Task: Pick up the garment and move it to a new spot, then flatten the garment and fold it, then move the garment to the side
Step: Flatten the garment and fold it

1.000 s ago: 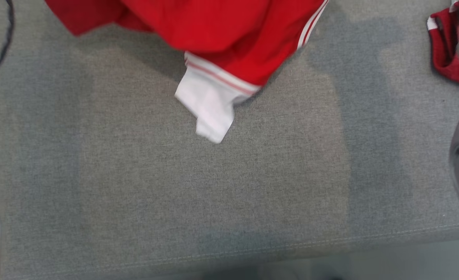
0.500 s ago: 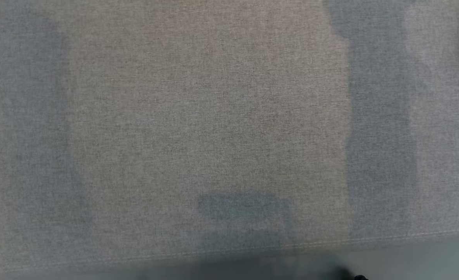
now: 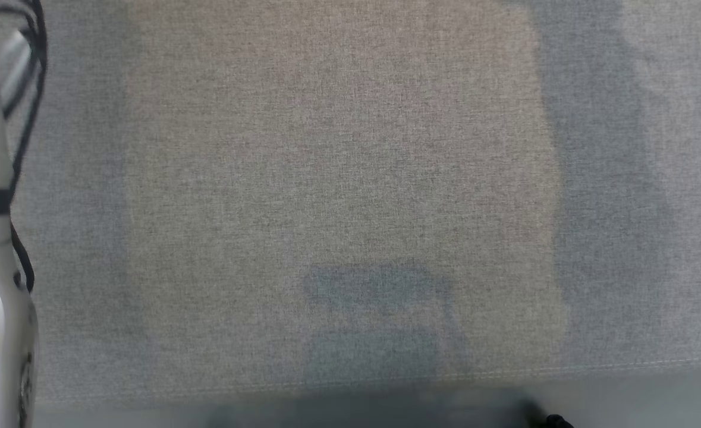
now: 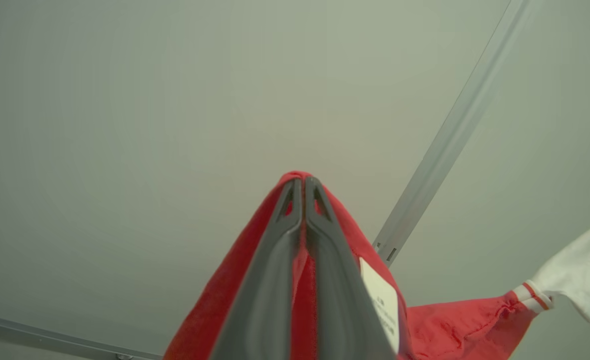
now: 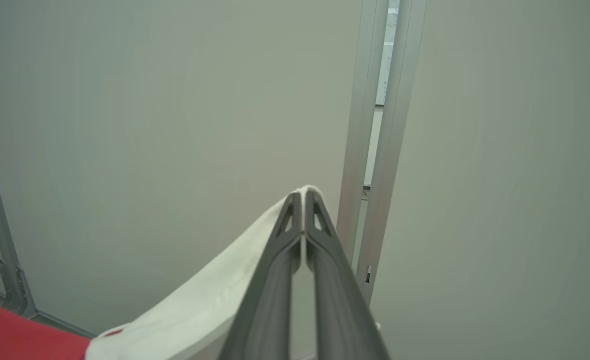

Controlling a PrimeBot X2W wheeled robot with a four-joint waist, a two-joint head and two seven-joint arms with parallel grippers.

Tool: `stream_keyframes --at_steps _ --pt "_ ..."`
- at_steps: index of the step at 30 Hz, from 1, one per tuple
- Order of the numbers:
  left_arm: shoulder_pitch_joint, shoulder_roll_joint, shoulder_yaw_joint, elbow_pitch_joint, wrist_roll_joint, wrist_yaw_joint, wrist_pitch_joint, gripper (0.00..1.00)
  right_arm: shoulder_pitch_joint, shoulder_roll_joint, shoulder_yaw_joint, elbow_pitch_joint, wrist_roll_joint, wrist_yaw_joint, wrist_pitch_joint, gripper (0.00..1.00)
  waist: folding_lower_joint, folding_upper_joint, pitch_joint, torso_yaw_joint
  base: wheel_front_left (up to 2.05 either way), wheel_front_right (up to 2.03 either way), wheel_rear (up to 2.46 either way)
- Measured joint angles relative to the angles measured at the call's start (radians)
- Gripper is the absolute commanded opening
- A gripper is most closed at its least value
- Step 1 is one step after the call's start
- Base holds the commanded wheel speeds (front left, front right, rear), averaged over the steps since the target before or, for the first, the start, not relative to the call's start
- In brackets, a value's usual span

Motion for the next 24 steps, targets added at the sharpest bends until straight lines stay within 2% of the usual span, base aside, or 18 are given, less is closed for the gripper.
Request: stream_keyframes --at_steps 4,7,12,14,21,24 --pt "0.127 0.022 -0.042 -0.030 -0.006 -0.008 0.027 0.00 0.132 -0.080 0.098 -0.102 0.141 0.000 0.137 0.00 0.0000 0.0000 -0.029 -0.001 0.00 0.00 0.00" --pt "0.231 0.028 -0.063 -0.071 -0.009 -0.010 0.044 0.00 0.267 -0.149 0.135 -0.235 0.270 0.000 0.264 0.00 -0.0001 0.0000 -0.063 -0.003 0.00 0.00 0.00" --pt "0.467 0.004 -0.077 -0.118 -0.044 0.032 0.066 0.00 0.584 -0.259 0.156 -0.472 0.402 0.000 0.404 0.00 -0.0002 0.0000 -0.136 -0.005 0.00 0.00 0.00" --pt "0.548 0.007 -0.081 -0.142 -0.043 0.055 0.070 0.00 0.701 -0.294 0.138 -0.544 0.415 0.000 0.450 0.00 -0.0002 0.0000 -0.169 -0.005 0.00 0.00 0.00" --pt "0.805 0.006 -0.100 -0.221 -0.044 0.153 0.098 0.00 1.062 -0.308 0.064 -0.728 0.447 0.000 0.629 0.00 -0.0002 0.0000 -0.290 -0.007 0.00 0.00 0.00" --pt "0.890 0.010 -0.120 -0.248 -0.036 0.180 0.115 0.00 1.173 -0.313 0.047 -0.788 0.445 0.000 0.705 0.00 -0.0002 0.0000 -0.339 -0.006 0.00 0.00 0.00"
